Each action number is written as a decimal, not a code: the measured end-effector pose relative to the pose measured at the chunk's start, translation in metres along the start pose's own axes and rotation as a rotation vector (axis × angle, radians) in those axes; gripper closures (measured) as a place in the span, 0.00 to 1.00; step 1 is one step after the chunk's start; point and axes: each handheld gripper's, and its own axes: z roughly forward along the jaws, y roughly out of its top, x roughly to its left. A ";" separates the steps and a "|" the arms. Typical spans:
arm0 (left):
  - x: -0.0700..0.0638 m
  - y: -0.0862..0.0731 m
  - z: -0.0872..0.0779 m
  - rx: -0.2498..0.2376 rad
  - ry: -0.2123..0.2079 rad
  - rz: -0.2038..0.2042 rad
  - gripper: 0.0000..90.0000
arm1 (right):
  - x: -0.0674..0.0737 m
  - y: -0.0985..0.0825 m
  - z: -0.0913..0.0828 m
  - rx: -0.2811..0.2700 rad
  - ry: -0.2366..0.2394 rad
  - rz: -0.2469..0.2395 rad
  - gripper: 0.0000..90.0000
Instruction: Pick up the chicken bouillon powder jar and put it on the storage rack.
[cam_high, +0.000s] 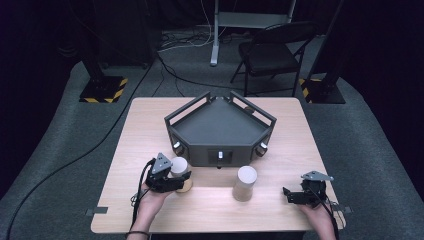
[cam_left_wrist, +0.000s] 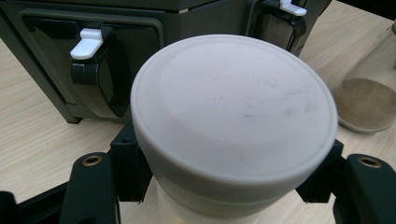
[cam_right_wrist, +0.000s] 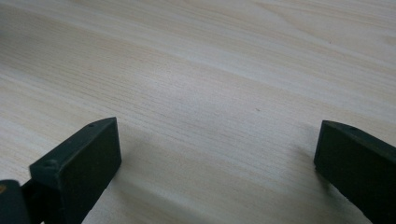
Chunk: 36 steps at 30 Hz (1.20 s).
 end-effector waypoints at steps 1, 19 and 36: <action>0.001 0.000 0.000 -0.005 -0.003 -0.007 0.37 | 0.000 0.000 0.000 0.000 0.000 0.000 0.00; 0.001 0.037 -0.018 -0.038 -0.015 0.036 0.37 | 0.000 0.000 0.000 0.000 0.000 0.000 0.00; -0.009 0.084 -0.025 -0.076 -0.025 0.087 0.37 | 0.000 0.000 0.000 0.000 0.000 0.000 0.00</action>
